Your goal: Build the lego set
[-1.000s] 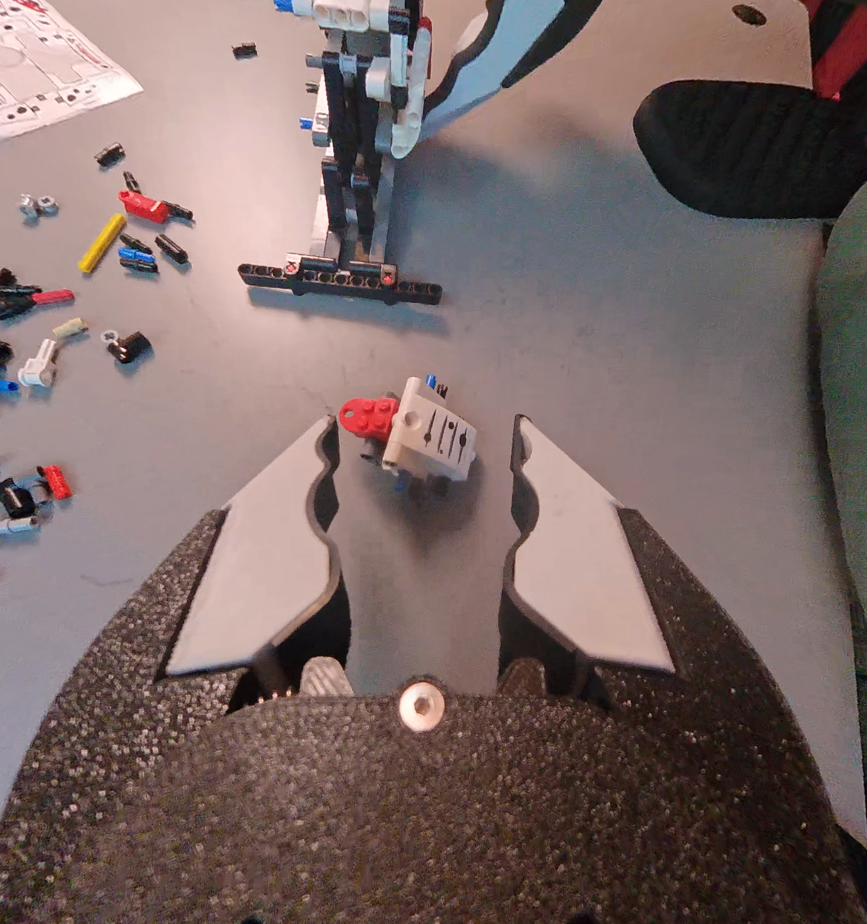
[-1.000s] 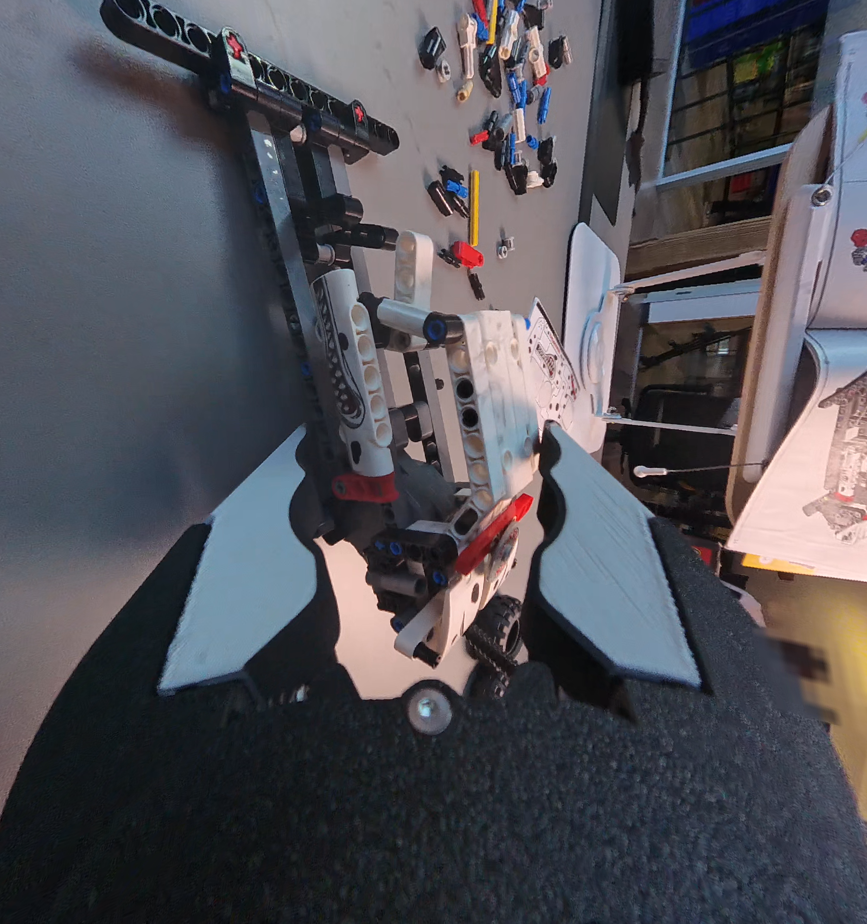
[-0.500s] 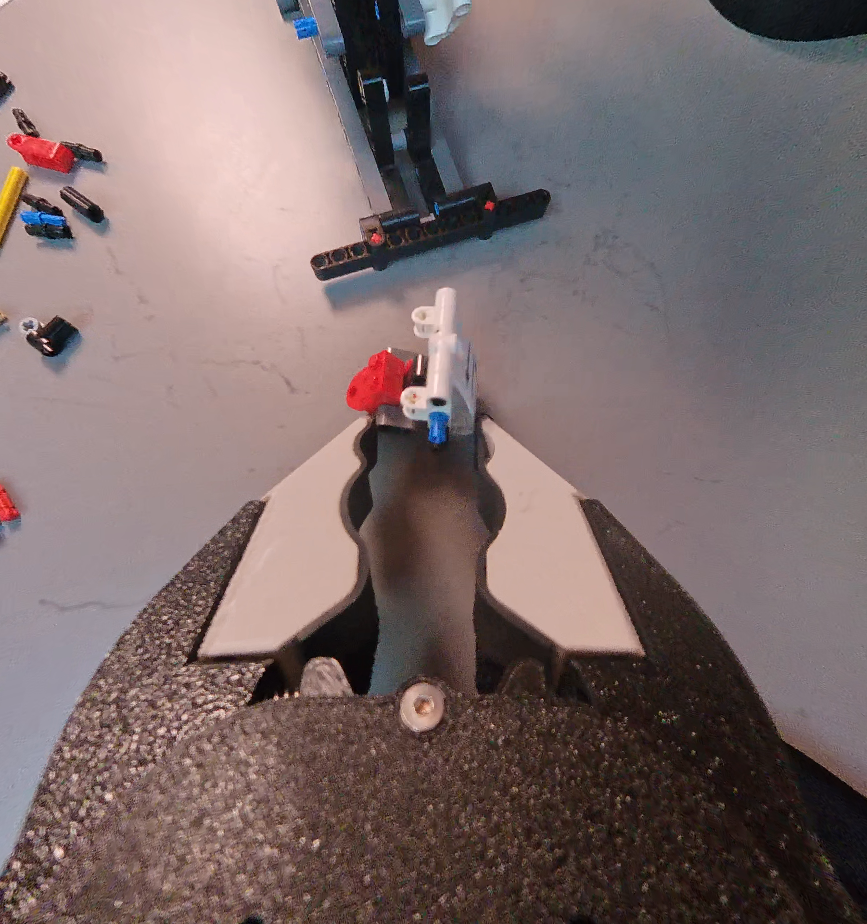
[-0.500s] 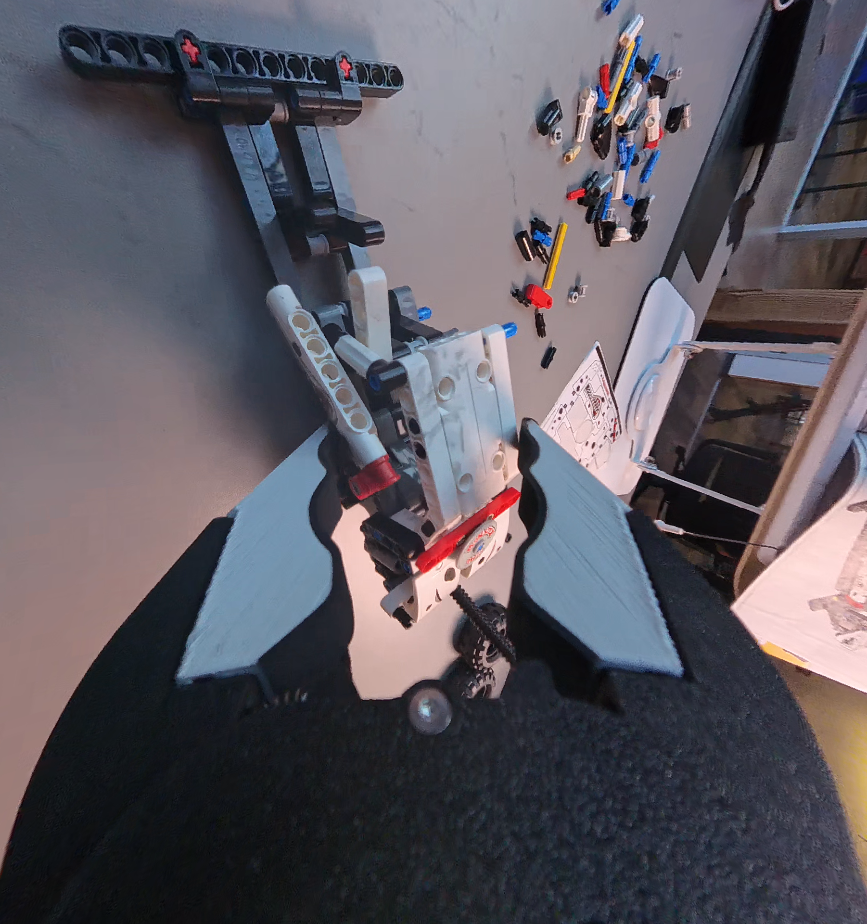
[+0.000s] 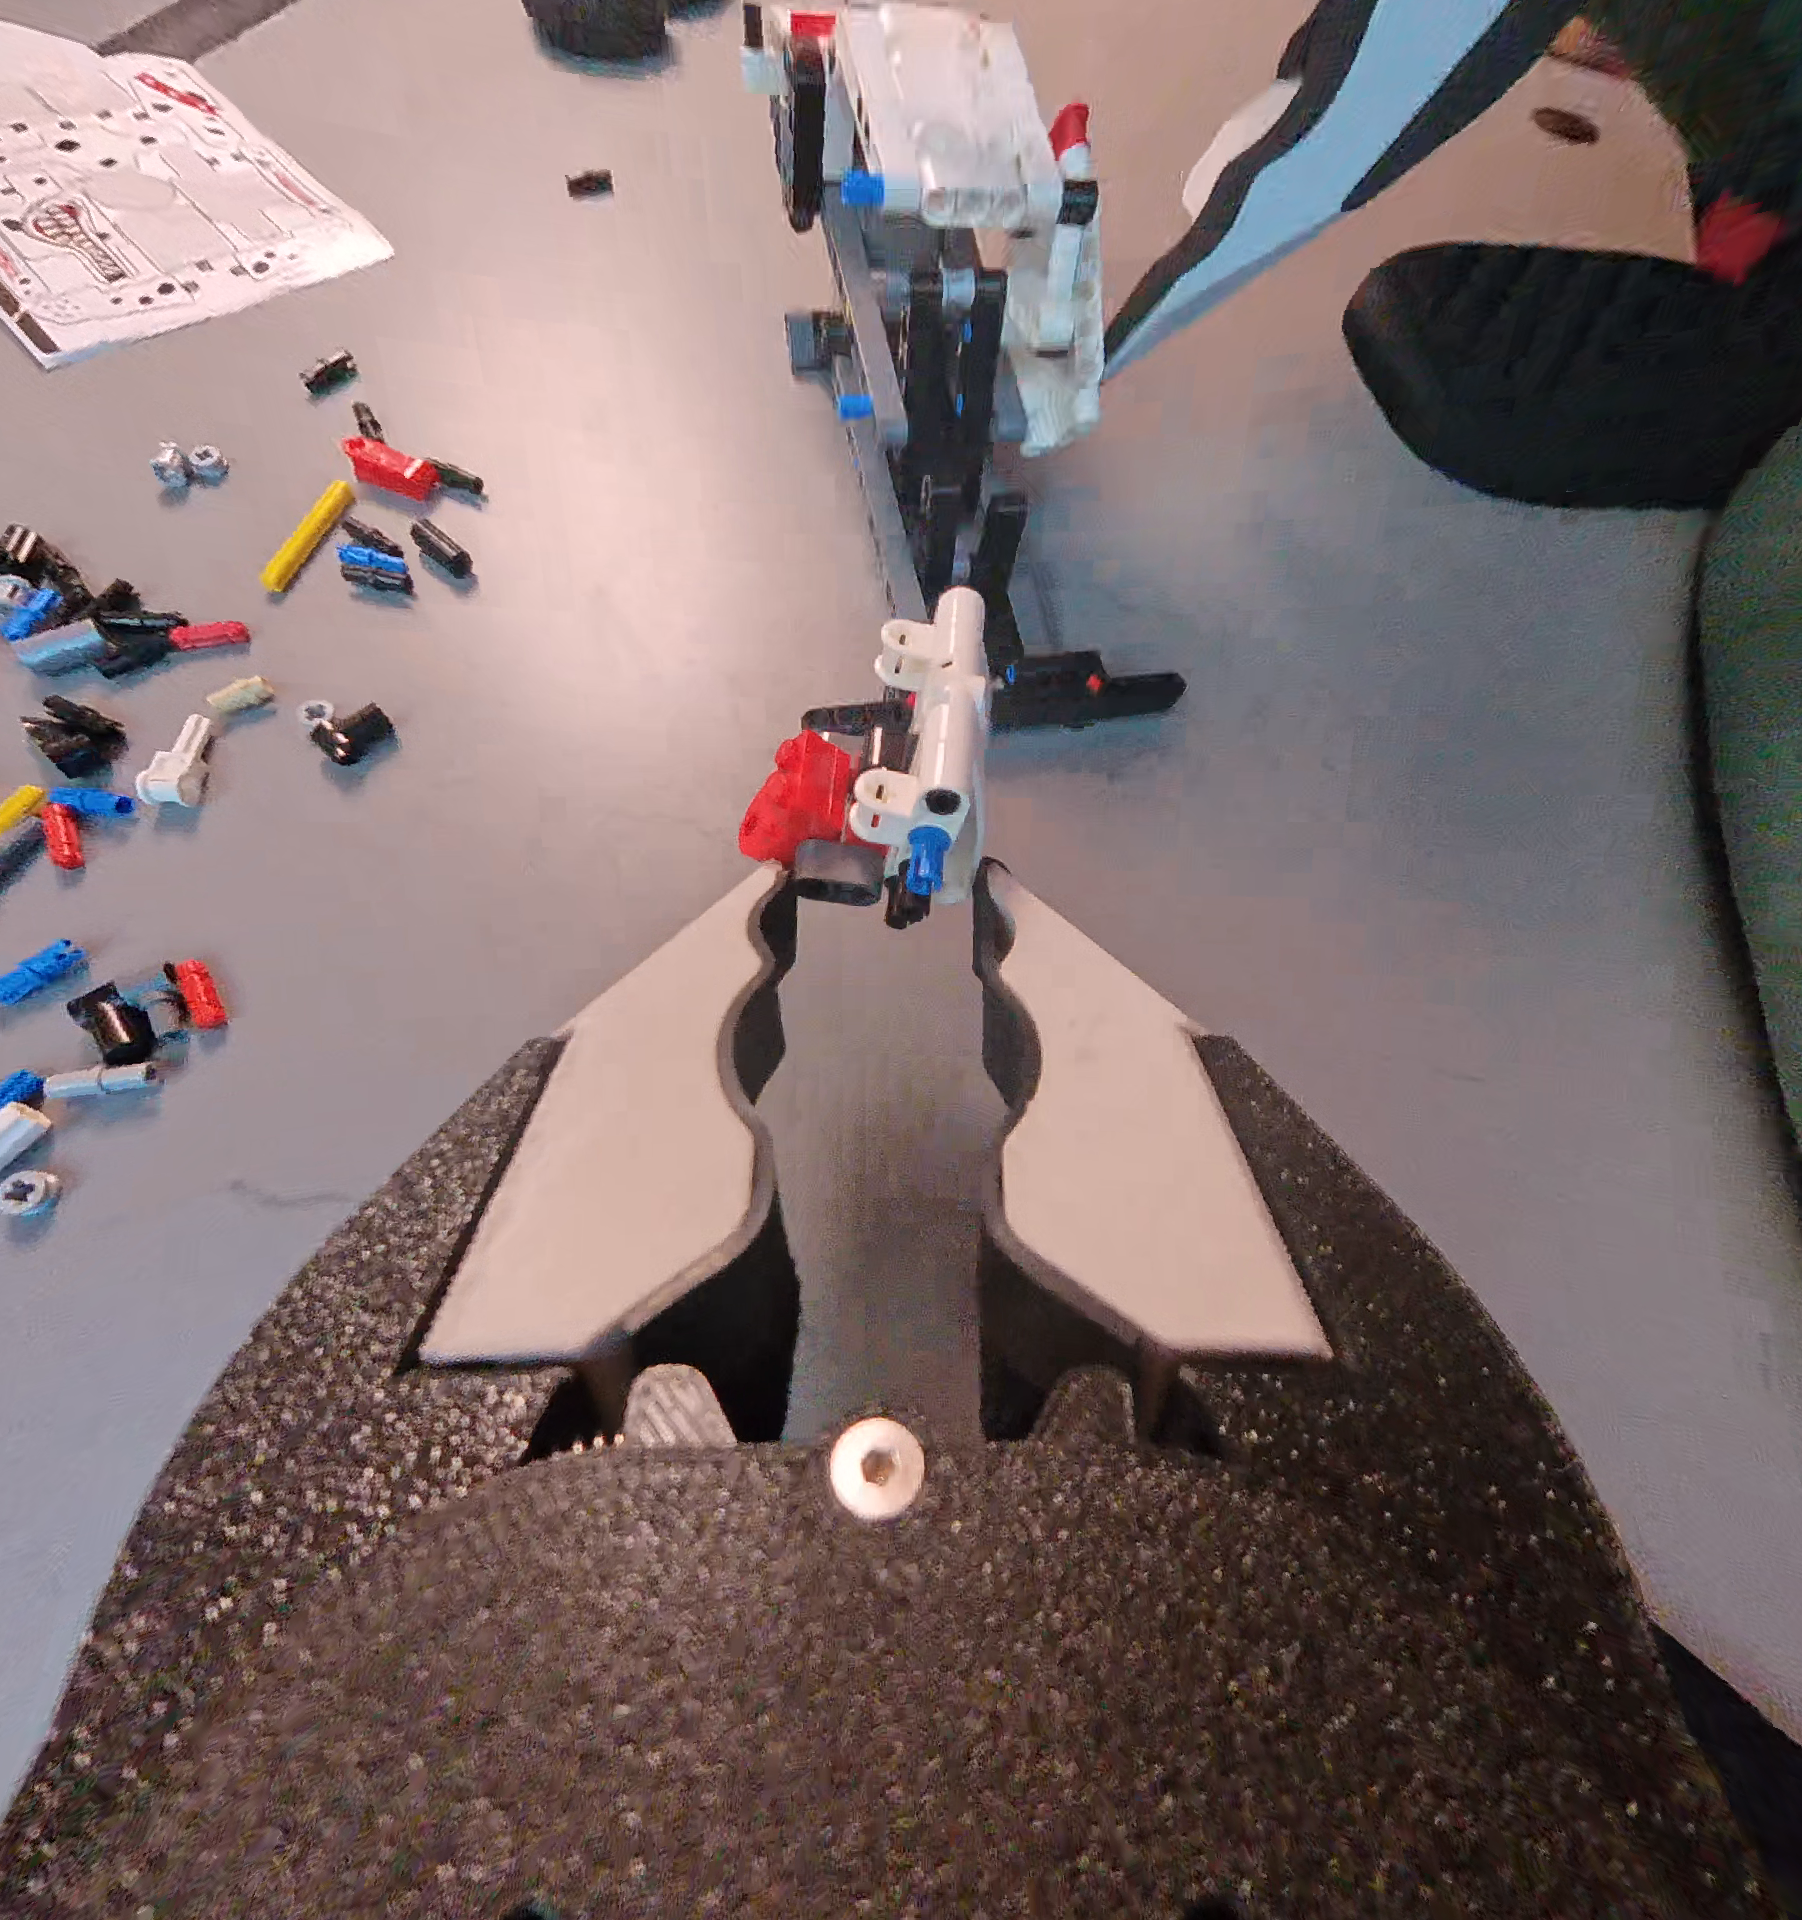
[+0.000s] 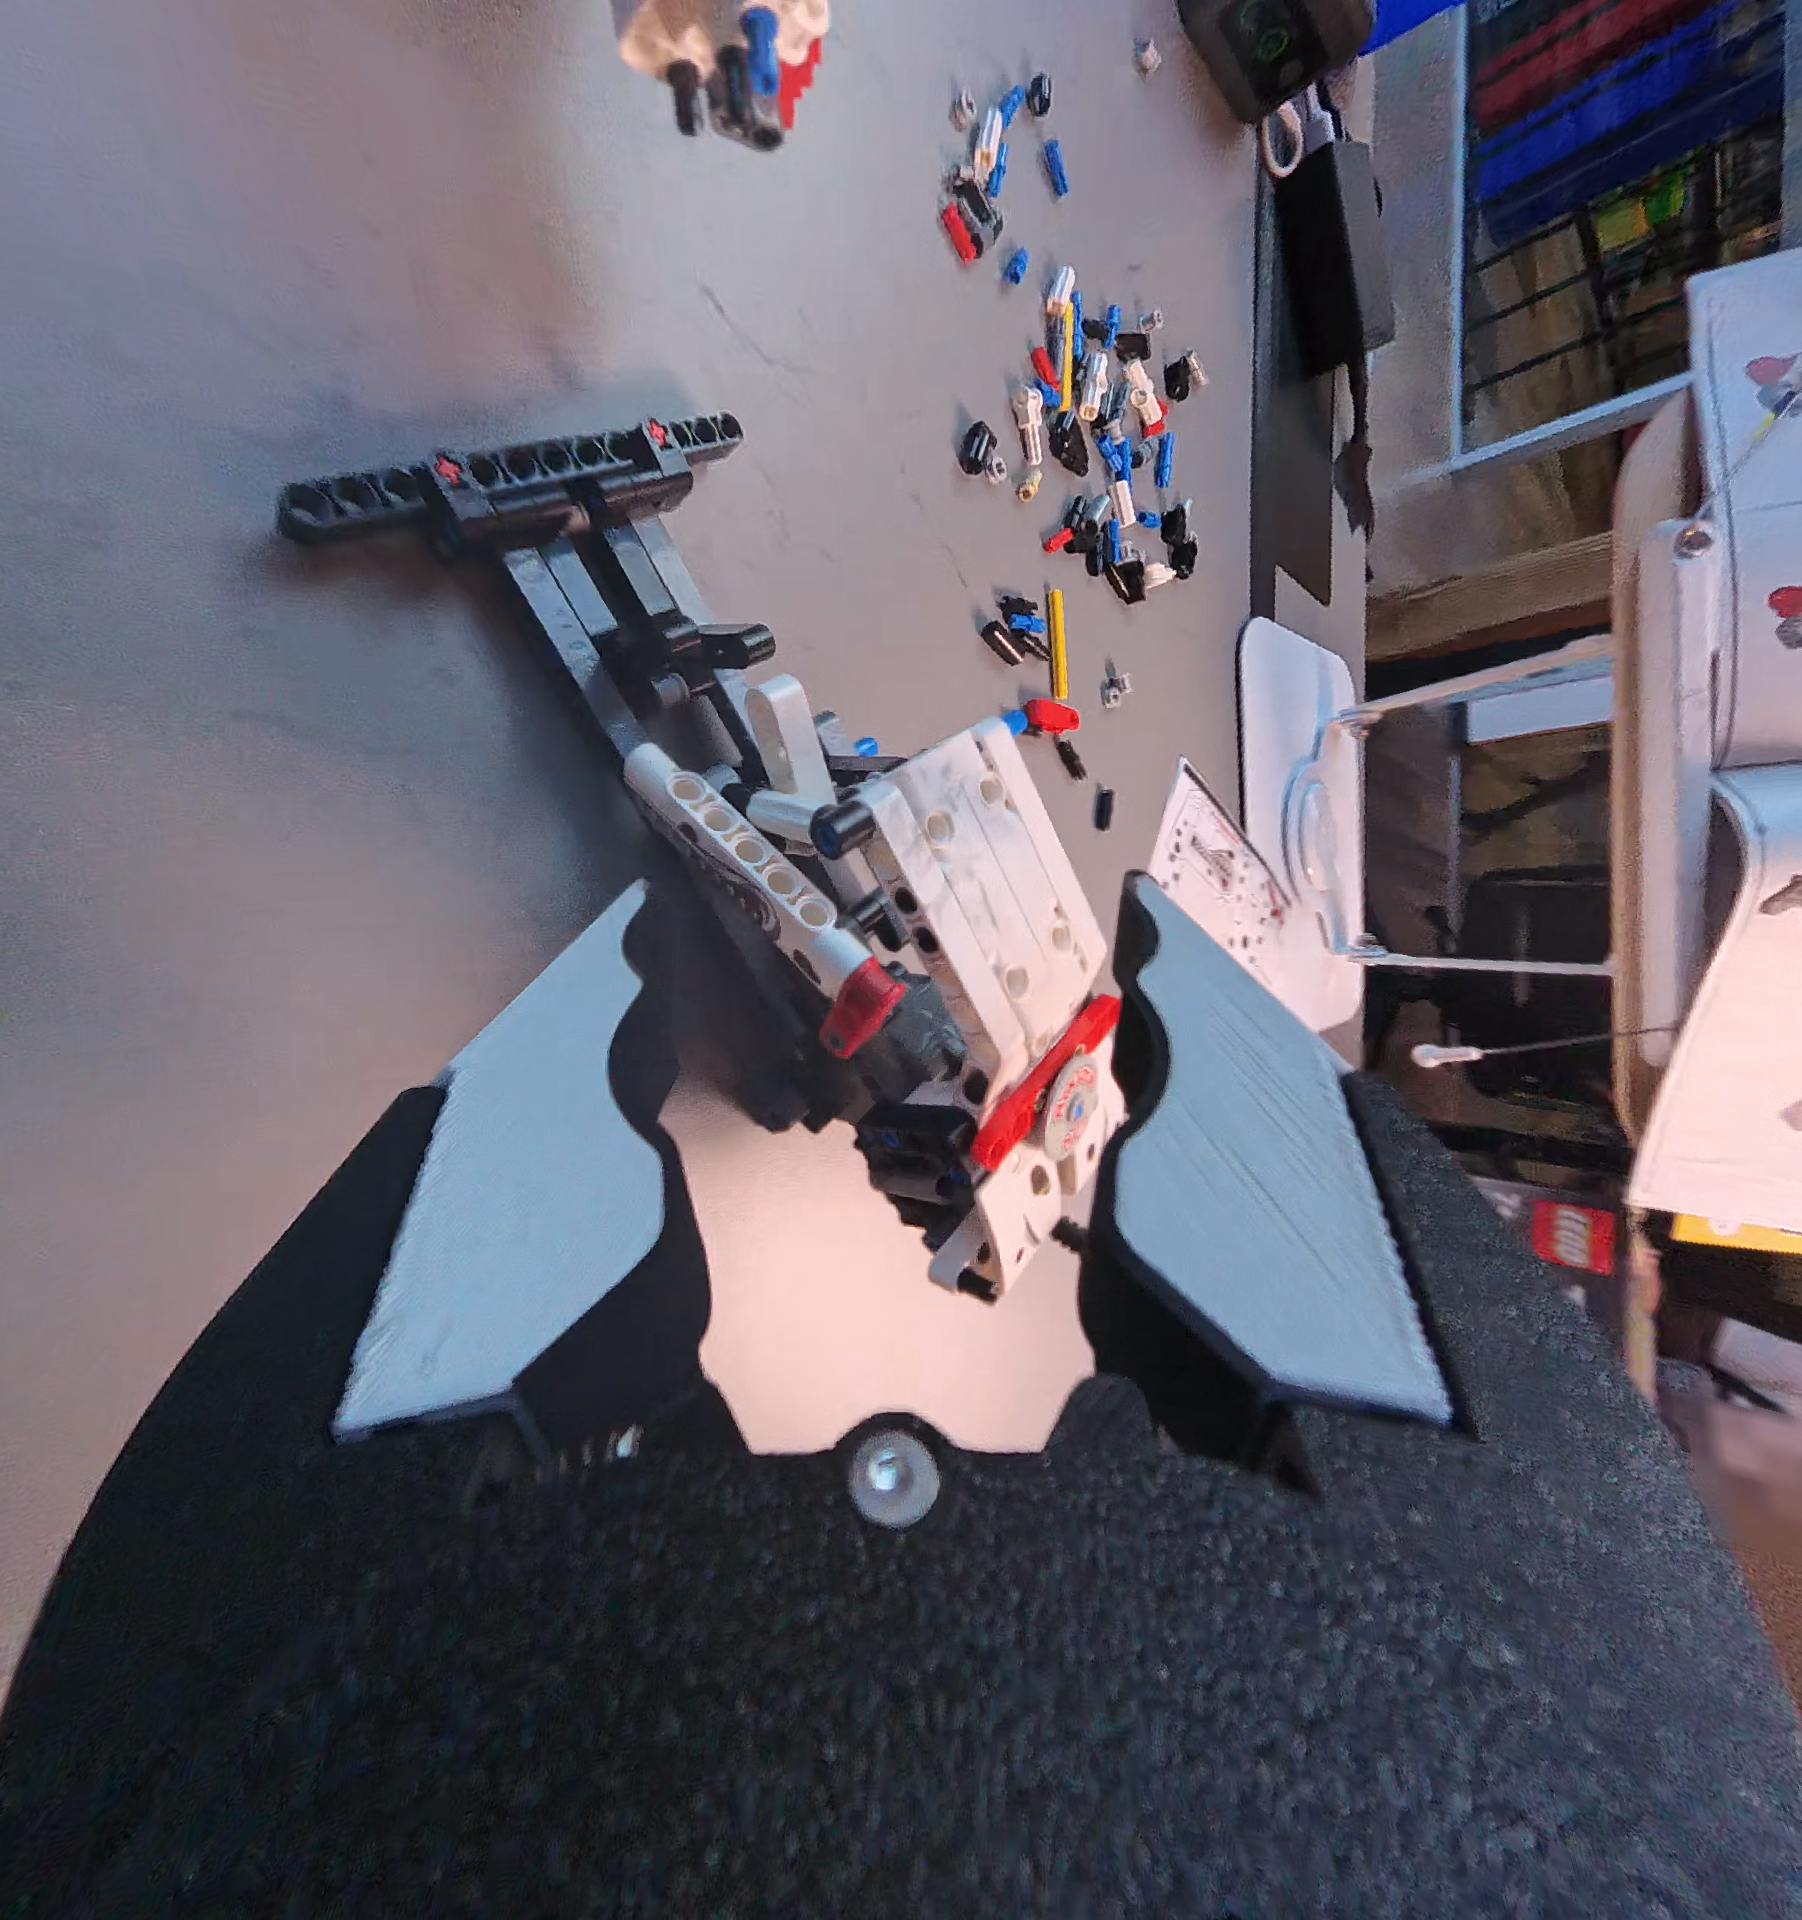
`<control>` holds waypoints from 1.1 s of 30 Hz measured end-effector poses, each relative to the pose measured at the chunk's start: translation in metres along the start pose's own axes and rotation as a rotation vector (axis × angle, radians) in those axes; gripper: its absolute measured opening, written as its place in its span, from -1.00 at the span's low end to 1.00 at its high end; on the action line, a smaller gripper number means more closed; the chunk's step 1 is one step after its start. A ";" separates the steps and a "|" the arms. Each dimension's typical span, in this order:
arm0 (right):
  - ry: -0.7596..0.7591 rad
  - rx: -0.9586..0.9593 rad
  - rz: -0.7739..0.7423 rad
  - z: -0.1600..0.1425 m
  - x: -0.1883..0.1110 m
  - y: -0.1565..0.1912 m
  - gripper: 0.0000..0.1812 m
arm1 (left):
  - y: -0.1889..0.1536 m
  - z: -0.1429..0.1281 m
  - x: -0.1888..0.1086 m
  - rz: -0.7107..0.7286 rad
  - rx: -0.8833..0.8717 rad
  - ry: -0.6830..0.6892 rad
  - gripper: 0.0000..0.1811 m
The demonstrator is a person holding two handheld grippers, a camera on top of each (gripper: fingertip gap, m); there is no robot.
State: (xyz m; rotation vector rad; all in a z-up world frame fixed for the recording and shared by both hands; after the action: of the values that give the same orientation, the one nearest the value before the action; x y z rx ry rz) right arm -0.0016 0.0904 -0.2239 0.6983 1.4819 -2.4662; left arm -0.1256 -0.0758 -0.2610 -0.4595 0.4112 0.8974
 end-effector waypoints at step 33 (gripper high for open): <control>-0.427 0.260 -0.077 0.098 0.011 -0.040 -0.28 | 0.001 0.096 0.012 -0.626 -0.391 -0.475 -0.63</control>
State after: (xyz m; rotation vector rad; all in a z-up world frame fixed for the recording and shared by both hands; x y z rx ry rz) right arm -0.0557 0.0252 -0.1595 0.1308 1.0624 -2.6727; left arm -0.1049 -0.0154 -0.1880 -0.6626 -0.3446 0.4429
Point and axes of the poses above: each gripper's, where its closed fingertips meet, x out along the fingers, z out of its top, y = z × x across the jaws, the point moved 4 cm from there along -x, back along the fingers, and after that the axes turned 10 degrees about -z, right-handed, at the moved point
